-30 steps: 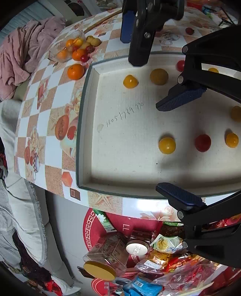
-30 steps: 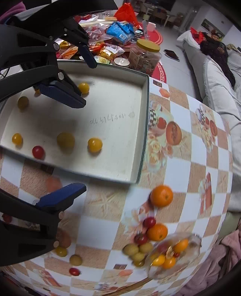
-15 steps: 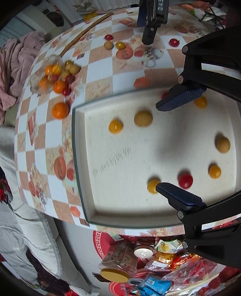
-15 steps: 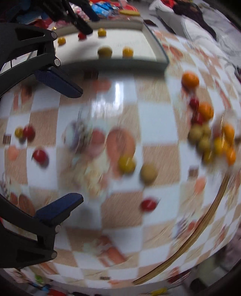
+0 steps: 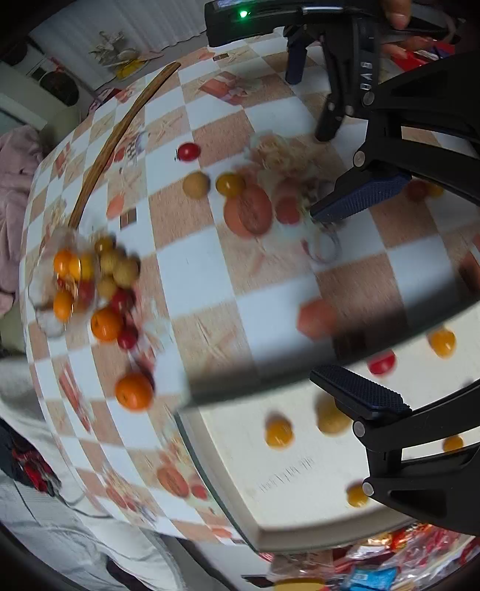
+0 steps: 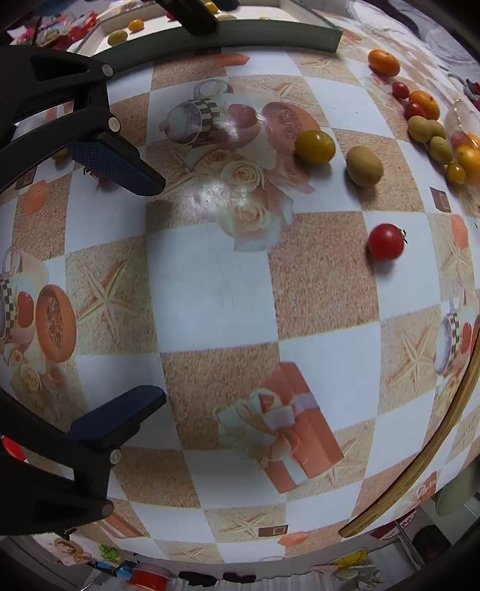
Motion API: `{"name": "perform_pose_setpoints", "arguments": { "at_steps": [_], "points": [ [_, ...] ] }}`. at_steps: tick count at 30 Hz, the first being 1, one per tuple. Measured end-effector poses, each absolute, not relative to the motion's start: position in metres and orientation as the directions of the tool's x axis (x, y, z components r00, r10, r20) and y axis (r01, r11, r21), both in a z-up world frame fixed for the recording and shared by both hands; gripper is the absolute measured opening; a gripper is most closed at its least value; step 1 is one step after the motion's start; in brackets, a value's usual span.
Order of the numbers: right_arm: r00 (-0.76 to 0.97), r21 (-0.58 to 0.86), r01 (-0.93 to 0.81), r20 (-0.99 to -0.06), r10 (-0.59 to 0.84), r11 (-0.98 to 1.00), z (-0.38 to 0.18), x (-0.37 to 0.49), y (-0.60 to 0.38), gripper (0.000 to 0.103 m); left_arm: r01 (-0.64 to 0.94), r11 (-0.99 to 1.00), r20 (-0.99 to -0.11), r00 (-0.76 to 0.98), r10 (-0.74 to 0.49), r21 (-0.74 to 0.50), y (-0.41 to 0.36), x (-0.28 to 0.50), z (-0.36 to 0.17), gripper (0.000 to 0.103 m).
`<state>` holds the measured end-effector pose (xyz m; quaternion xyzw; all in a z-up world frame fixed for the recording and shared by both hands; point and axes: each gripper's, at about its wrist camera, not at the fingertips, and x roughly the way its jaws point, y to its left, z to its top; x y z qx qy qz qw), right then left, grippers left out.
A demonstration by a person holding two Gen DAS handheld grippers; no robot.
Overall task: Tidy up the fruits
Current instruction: 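Move both open grippers from the tray back toward the fruits on the table, then grasp a yellow cherry tomato with the left gripper while the right grasps a red tomato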
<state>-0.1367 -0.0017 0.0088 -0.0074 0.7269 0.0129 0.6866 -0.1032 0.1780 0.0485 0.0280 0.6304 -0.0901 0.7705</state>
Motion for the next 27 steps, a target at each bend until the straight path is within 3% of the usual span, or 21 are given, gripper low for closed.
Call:
{"name": "perform_pose_setpoints", "arguments": {
  "at_steps": [11, 13, 17, 20, 22, 24, 27],
  "points": [
    [-0.037, 0.037, -0.001, -0.999, 0.037, 0.999, 0.024, -0.134, -0.05, 0.102, 0.172, 0.979, -0.978, 0.163, -0.133, -0.105, 0.116, -0.06, 0.019, 0.079],
    [-0.033, 0.047, 0.003, -0.998, 0.047, 0.999, 0.028, -0.132, -0.06, 0.102, 0.173, 0.98, -0.979, 0.161, -0.125, -0.097, 0.11, -0.056, 0.014, 0.069],
    [-0.017, 0.074, -0.003, -0.997, 0.074, 0.997, 0.036, -0.115, -0.073, 0.102, 0.169, 0.981, -0.981, 0.155, -0.12, -0.094, 0.1, -0.052, 0.007, 0.066],
    [-0.002, 0.085, -0.012, -0.996, 0.085, 0.996, 0.04, -0.103, -0.075, 0.102, 0.196, 0.976, -0.979, 0.164, -0.124, -0.091, 0.089, -0.051, 0.009, 0.051],
    [0.006, 0.093, -0.015, -0.996, 0.093, 0.996, 0.043, -0.093, -0.076, 0.102, 0.219, 0.971, -0.977, 0.169, -0.133, -0.094, 0.08, -0.051, 0.009, 0.034],
    [0.017, 0.086, -0.015, -0.996, 0.086, 0.996, 0.046, -0.078, -0.076, 0.102, 0.225, 0.967, -0.974, 0.164, -0.159, -0.12, 0.077, -0.05, 0.01, 0.026],
    [0.025, 0.091, -0.019, -0.996, 0.091, 0.996, 0.046, -0.061, -0.078, 0.102, 0.206, 0.968, -0.971, 0.161, -0.179, -0.144, 0.078, -0.048, 0.011, 0.025]
  ]
}}
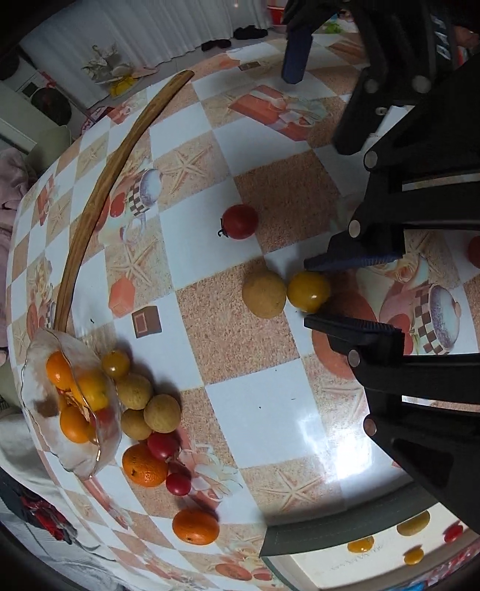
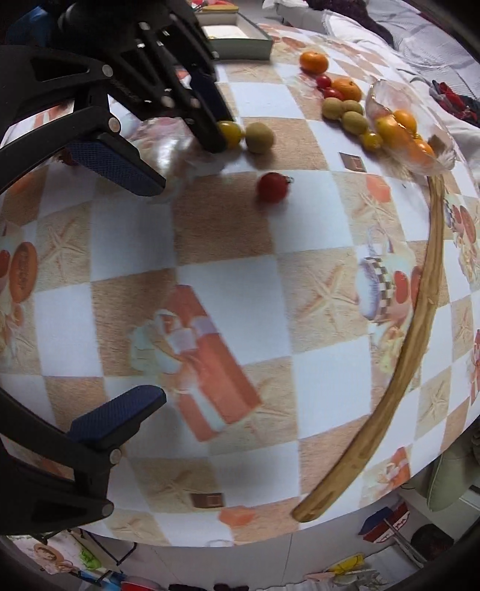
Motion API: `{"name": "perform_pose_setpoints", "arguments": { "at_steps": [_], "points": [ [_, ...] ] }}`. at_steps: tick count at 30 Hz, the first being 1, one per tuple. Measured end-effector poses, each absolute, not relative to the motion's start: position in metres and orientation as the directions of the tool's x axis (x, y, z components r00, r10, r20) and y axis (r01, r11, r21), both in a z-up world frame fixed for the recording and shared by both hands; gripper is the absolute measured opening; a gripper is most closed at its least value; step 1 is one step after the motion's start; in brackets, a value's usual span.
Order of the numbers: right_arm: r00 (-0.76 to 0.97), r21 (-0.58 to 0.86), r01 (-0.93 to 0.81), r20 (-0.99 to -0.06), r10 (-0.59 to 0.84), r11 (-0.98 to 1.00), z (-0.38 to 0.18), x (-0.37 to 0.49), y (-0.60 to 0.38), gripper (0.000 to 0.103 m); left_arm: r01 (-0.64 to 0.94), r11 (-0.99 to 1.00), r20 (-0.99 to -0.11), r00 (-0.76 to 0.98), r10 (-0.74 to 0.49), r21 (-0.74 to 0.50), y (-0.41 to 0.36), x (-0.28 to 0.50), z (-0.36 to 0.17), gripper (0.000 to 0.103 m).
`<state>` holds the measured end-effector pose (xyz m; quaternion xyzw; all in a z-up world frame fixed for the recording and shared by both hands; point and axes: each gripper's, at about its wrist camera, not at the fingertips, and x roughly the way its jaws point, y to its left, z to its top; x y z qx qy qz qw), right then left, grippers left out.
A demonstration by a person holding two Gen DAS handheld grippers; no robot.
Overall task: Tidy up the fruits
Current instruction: 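Grasp a yellow cherry tomato with the left gripper while the right grasps a red tomato, then carry the yellow and red tomatoes into the white tray and open both grippers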
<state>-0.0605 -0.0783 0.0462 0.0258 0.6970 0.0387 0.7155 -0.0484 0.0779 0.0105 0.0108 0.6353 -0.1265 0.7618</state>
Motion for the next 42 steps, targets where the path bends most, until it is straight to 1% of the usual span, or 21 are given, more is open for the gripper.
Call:
{"name": "perform_pose_setpoints", "arguments": {
  "at_steps": [5, 12, 14, 15, 17, 18, 19, 21, 23, 30, 34, 38, 42],
  "points": [
    [0.052, 0.117, -0.027, -0.992, 0.118, 0.993, 0.05, -0.031, -0.078, 0.102, 0.2, 0.968, -0.968, 0.169, -0.187, -0.152, 0.095, -0.054, 0.019, 0.025],
    [0.072, 0.126, -0.122, -0.988, 0.135, 0.985, 0.047, -0.007, -0.054, 0.1, 0.19, 0.969, -0.965, 0.174, -0.194, -0.16, 0.112, -0.059, 0.021, 0.025],
    [0.077, 0.119, -0.153, -0.988, 0.132, 0.981, 0.045, -0.001, -0.047, 0.088, 0.193, 0.968, -0.966, 0.173, -0.194, -0.16, 0.111, -0.06, 0.021, 0.025],
    [0.071, 0.116, -0.164, -0.989, 0.129, 0.98, 0.04, -0.002, -0.04, 0.074, 0.194, 0.968, -0.966, 0.172, -0.194, -0.16, 0.106, -0.058, 0.018, 0.025],
    [0.095, 0.085, -0.199, -0.99, 0.105, 0.976, 0.041, -0.005, -0.03, 0.069, 0.191, 0.968, -0.966, 0.168, -0.195, -0.162, 0.103, -0.059, 0.016, 0.025],
    [0.103, 0.069, -0.218, -0.99, 0.093, 0.974, 0.042, -0.013, -0.022, 0.063, 0.19, 0.968, -0.967, 0.166, -0.195, -0.163, 0.102, -0.059, 0.015, 0.025],
    [0.113, 0.054, -0.237, -0.99, 0.083, 0.97, 0.044, -0.012, -0.02, 0.046, 0.19, 0.968, -0.967, 0.163, -0.195, -0.163, 0.1, -0.06, 0.013, 0.025],
    [0.112, 0.067, -0.252, -0.989, 0.098, 0.965, 0.046, -0.009, -0.018, 0.022, 0.192, 0.968, -0.968, 0.162, -0.191, -0.159, 0.097, -0.061, 0.011, 0.025],
    [0.087, 0.123, -0.199, -0.986, 0.143, 0.972, 0.048, -0.008, -0.033, 0.022, 0.196, 0.969, -0.968, 0.168, -0.185, -0.151, 0.094, -0.06, 0.011, 0.025],
    [0.062, 0.179, -0.075, -0.981, 0.184, 0.981, 0.055, -0.025, -0.085, 0.022, 0.207, 0.97, -0.967, 0.19, -0.168, -0.128, 0.085, -0.055, 0.01, 0.025],
    [0.061, 0.195, -0.035, -0.979, 0.197, 0.98, 0.056, -0.042, -0.105, 0.022, 0.206, 0.971, -0.965, 0.201, -0.167, -0.125, 0.082, -0.054, 0.009, 0.025],
    [0.068, 0.202, -0.014, -0.977, 0.203, 0.979, 0.061, -0.069, -0.124, 0.022, 0.182, 0.969, -0.961, 0.19, -0.2, -0.166, 0.09, -0.053, 0.009, 0.025],
    [0.064, 0.189, -0.001, -0.98, 0.189, 0.982, 0.064, -0.082, -0.131, 0.022, 0.174, 0.97, -0.959, 0.194, -0.205, -0.172, 0.096, -0.054, 0.014, 0.025]
  ]
}}
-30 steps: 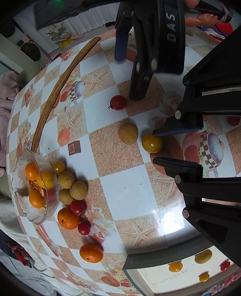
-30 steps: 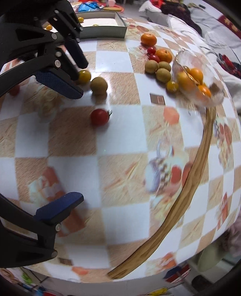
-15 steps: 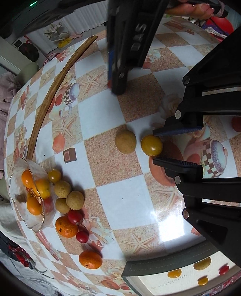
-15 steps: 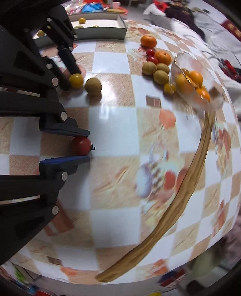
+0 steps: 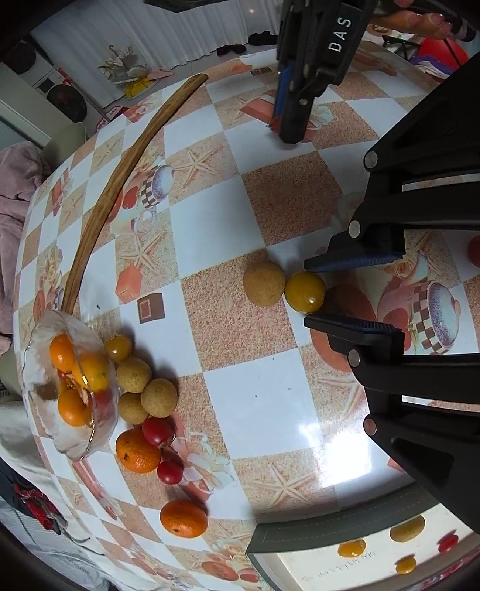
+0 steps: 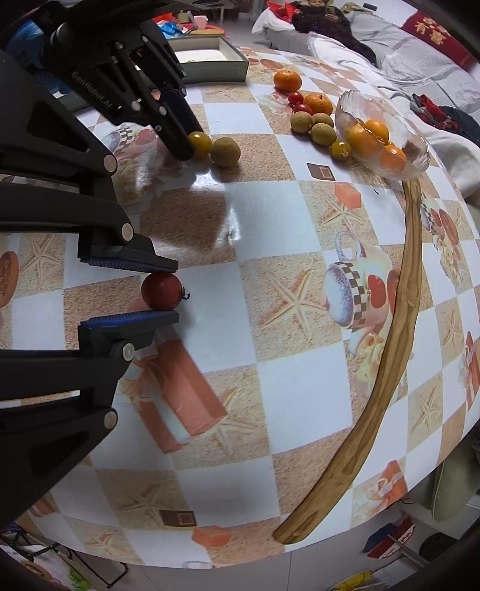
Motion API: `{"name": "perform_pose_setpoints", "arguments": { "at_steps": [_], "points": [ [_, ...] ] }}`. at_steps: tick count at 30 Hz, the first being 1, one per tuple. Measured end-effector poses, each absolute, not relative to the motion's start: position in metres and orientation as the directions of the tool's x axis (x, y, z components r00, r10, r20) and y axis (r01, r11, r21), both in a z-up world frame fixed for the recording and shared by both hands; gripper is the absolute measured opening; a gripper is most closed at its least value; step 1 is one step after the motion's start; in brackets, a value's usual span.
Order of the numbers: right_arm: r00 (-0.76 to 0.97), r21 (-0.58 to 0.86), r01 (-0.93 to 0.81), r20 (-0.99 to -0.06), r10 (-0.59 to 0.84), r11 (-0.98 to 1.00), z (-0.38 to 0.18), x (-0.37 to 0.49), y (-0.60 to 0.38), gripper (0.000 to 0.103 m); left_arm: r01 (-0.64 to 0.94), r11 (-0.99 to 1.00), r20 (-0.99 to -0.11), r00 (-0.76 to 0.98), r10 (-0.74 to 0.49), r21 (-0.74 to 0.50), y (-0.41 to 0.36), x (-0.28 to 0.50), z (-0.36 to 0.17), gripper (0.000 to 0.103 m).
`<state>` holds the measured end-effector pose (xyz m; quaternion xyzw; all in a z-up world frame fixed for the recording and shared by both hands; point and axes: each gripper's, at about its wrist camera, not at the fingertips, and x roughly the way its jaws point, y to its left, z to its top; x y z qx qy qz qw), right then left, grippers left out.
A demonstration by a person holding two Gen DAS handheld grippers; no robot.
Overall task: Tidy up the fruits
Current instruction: 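Carry the yellow and red tomatoes into the white tray and open both grippers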
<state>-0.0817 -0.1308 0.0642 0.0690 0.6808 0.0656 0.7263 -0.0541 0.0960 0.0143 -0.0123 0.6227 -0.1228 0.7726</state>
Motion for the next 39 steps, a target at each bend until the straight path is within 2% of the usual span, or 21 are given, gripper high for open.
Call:
{"name": "perform_pose_setpoints", "arguments": {
  "at_steps": [12, 27, 39],
  "points": [
    [0.062, 0.181, -0.016, -0.981, 0.182, 0.983, 0.054, -0.071, -0.082, 0.022, 0.168, 0.969, -0.952, 0.214, -0.218, -0.183, 0.106, -0.056, 0.024, 0.025],
    [0.057, 0.179, 0.01, -0.982, 0.178, 0.984, 0.051, -0.08, -0.086, 0.023, 0.2, 0.967, -0.956, 0.212, -0.202, -0.16, 0.079, -0.047, 0.011, 0.026],
    [0.067, 0.183, 0.004, -0.981, 0.182, 0.983, 0.058, -0.083, -0.08, 0.023, 0.177, 0.961, -0.944, 0.216, -0.248, -0.212, 0.091, -0.053, 0.026, 0.024]
  ]
}}
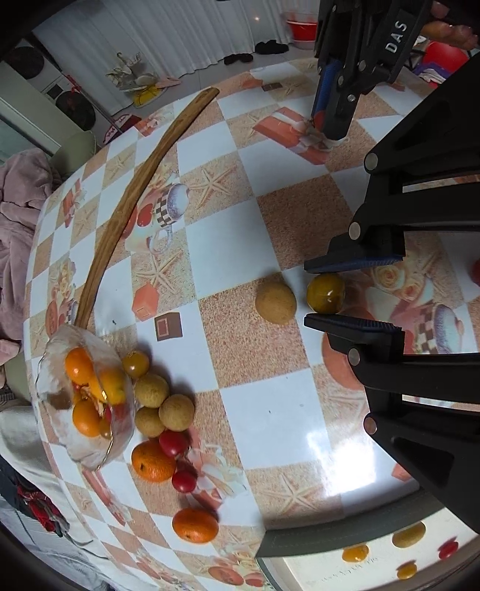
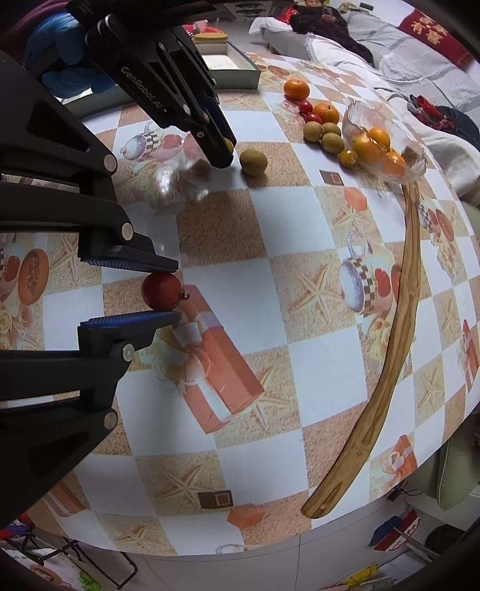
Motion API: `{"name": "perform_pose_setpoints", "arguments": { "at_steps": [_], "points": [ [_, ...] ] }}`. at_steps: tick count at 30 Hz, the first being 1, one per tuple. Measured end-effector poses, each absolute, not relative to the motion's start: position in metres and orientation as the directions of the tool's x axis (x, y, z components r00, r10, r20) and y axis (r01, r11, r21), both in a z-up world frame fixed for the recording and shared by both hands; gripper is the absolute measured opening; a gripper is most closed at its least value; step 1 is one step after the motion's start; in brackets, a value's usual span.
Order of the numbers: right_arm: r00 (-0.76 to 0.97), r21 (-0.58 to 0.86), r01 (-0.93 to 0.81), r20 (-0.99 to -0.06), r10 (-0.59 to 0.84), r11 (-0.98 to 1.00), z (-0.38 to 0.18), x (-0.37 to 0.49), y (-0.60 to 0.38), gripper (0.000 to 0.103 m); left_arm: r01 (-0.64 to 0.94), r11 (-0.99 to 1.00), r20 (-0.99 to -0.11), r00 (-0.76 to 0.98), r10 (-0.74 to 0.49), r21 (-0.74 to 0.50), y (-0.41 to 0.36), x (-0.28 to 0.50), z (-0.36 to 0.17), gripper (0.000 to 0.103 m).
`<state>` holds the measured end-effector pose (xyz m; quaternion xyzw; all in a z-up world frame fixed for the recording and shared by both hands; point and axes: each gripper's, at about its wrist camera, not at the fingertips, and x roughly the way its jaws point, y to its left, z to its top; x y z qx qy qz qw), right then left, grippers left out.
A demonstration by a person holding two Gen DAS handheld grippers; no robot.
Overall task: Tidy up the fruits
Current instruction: 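Carry the yellow and red tomatoes into the white tray and open both grippers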
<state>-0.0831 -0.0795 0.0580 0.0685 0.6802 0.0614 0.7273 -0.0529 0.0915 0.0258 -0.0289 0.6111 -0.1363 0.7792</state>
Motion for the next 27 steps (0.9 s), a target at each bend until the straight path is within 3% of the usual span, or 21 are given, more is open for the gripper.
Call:
{"name": "perform_pose_setpoints", "arguments": {
  "at_steps": [13, 27],
  "points": [
    [0.058, 0.196, -0.111, -0.977, 0.204, 0.974, 0.073, -0.079, -0.011, 0.023, 0.099, 0.971, -0.93, 0.28, -0.238, -0.218, 0.161, -0.081, 0.062, 0.024],
    [0.002, 0.249, -0.326, -0.964, 0.264, 0.912, 0.073, -0.068, 0.141, 0.023, -0.144, 0.98, -0.947, 0.31, -0.085, -0.135, 0.315, -0.111, 0.062, 0.024]
  ]
}}
